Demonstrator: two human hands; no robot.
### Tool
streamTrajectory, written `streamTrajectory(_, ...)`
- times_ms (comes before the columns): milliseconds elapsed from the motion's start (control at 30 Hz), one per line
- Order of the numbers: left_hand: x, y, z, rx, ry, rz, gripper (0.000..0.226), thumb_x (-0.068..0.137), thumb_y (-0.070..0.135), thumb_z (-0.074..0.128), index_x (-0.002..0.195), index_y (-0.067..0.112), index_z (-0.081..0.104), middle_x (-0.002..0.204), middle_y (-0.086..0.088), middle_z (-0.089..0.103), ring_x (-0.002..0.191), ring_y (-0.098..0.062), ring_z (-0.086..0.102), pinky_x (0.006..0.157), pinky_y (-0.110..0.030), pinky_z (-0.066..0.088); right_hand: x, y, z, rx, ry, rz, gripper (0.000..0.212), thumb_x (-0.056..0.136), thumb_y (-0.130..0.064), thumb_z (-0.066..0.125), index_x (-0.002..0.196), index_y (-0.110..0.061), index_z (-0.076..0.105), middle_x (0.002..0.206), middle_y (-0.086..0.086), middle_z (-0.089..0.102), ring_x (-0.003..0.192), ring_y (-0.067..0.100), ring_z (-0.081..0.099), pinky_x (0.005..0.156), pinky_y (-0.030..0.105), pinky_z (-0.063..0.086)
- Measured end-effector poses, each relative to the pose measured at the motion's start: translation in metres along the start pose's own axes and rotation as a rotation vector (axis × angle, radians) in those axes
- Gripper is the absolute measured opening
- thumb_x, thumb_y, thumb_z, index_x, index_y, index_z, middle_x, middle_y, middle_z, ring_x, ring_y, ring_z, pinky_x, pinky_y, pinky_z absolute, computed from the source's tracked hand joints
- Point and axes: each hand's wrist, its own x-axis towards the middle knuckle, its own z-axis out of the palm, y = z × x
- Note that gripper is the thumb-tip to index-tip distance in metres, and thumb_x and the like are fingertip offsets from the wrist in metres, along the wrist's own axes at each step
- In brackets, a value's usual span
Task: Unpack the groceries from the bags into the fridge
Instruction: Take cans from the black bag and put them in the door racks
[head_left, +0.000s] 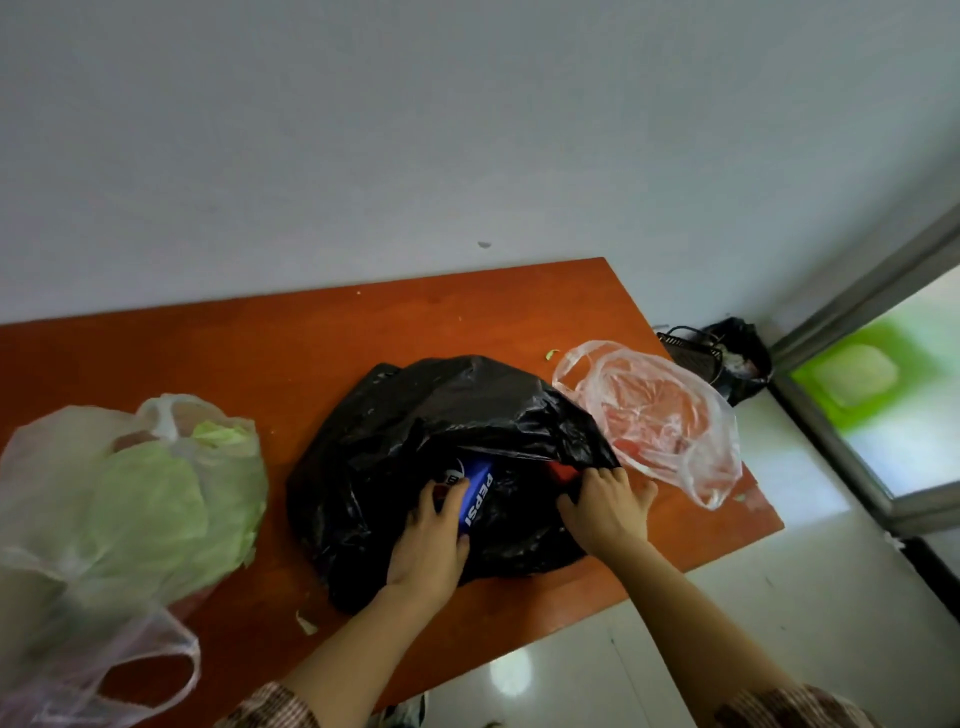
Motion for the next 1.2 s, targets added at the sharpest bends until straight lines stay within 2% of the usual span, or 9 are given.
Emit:
streamTrajectory(200, 0.002, 0.003, 0.002, -0.030, 0.030, -0.017, 0.064, 0.094, 0.025, 0.055, 0.146, 0.034, 0.019, 0.156, -0.006, 0.016, 0.138, -0.031, 0.030, 0.096, -0.036, 0.049, 0.014, -0.018, 0.014, 0.143, 0.112, 0.127, 0.058, 0.087, -0.053, 0.055, 0.129, -0.015, 0.041, 0.132, 0.005, 0.046, 0.129, 0.027, 0.036, 0.107, 0.053, 0.023)
streamTrajectory(433, 0.004, 0.008, -0.003, 0.166, 0.084, 0.053, 0.064, 0.094, 0.032, 0.054, 0.147, 0.025, 0.019, 0.157, -0.005, 0.018, 0.144, -0.025, 0.011, 0.111, -0.036, 0.031, 0.035, -0.022, 0.018, 0.110, 0.067, 0.098, 0.077, 0.084, -0.057, 0.060, 0.140, -0.011, 0.034, 0.140, 0.005, 0.040, 0.134, 0.025, 0.033, 0.107, 0.053, 0.023)
streamTrajectory(567, 0.018, 0.022, -0.009, 0.294, 0.102, 0.090, 0.066, 0.094, 0.038, 0.052, 0.146, 0.015, 0.019, 0.158, -0.007, 0.016, 0.145, -0.025, 0.013, 0.113, -0.037, 0.023, 0.040, -0.023, 0.023, 0.024, 0.100, 0.033, 0.076, 0.081, -0.053, 0.065, 0.134, -0.009, 0.033, 0.131, 0.006, 0.049, 0.128, 0.026, 0.041, 0.108, 0.052, 0.022)
streamTrajectory(733, 0.032, 0.028, -0.013, 0.334, 0.067, 0.047, 0.084, 0.088, 0.030, 0.062, 0.150, 0.014, 0.009, 0.144, -0.011, 0.034, 0.134, -0.029, 0.029, 0.108, -0.034, 0.031, 0.026, -0.022, 0.024, 0.145, 0.012, -0.020, 0.094, 0.069, -0.058, 0.065, 0.137, -0.006, 0.027, 0.114, 0.002, 0.059, 0.116, 0.026, 0.050, 0.107, 0.054, 0.018)
streamTrajectory(867, 0.022, 0.027, -0.015, 0.379, 0.001, 0.073, 0.087, 0.083, 0.021, 0.066, 0.150, 0.016, 0.010, 0.142, -0.011, 0.033, 0.131, -0.031, 0.030, 0.107, -0.037, 0.033, 0.005, -0.014, 0.029, -0.017, 0.204, -0.207, 0.066, 0.064, -0.053, 0.070, 0.113, -0.015, 0.047, 0.104, 0.000, 0.051, 0.104, 0.024, 0.049, 0.097, 0.048, 0.025)
streamTrajectory(967, 0.022, 0.031, -0.015, 0.418, -0.007, 0.069, 0.082, 0.087, 0.031, 0.064, 0.150, 0.010, 0.016, 0.145, -0.011, 0.031, 0.134, -0.030, 0.028, 0.109, -0.039, 0.030, 0.000, -0.018, 0.034, -0.070, 0.335, -0.327, 0.051, 0.052, -0.039, 0.080, 0.092, -0.016, 0.057, 0.087, 0.000, 0.051, 0.085, 0.025, 0.054, 0.084, 0.044, 0.033)
streamTrajectory(1033, 0.030, 0.036, -0.014, 0.408, 0.008, 0.063, 0.078, 0.088, 0.041, 0.062, 0.147, 0.007, 0.024, 0.144, -0.011, 0.036, 0.134, -0.028, 0.030, 0.110, -0.039, 0.029, 0.005, -0.023, 0.030, -0.042, 0.263, -0.312, 0.052, 0.065, -0.039, 0.074, 0.106, -0.013, 0.056, 0.099, 0.003, 0.053, 0.098, 0.028, 0.054, 0.089, 0.046, 0.037)
streamTrajectory(1100, 0.039, 0.041, -0.012, 0.389, -0.007, 0.063, 0.077, 0.086, 0.045, 0.062, 0.143, 0.005, 0.030, 0.141, -0.011, 0.040, 0.133, -0.027, 0.032, 0.109, -0.037, 0.030, 0.014, -0.027, 0.026, -0.030, 0.168, -0.271, 0.060, 0.080, -0.043, 0.065, 0.126, -0.012, 0.044, 0.121, 0.006, 0.048, 0.117, 0.029, 0.043, 0.098, 0.045, 0.031)
streamTrajectory(1200, 0.047, 0.042, -0.010, 0.368, -0.039, 0.023, 0.076, 0.084, 0.042, 0.066, 0.140, 0.002, 0.034, 0.139, -0.013, 0.044, 0.131, -0.028, 0.035, 0.107, -0.035, 0.031, 0.025, -0.030, 0.020, 0.003, 0.095, -0.207, 0.065, 0.086, -0.049, 0.061, 0.133, -0.011, 0.038, 0.131, 0.006, 0.045, 0.126, 0.029, 0.036, 0.104, 0.045, 0.027)
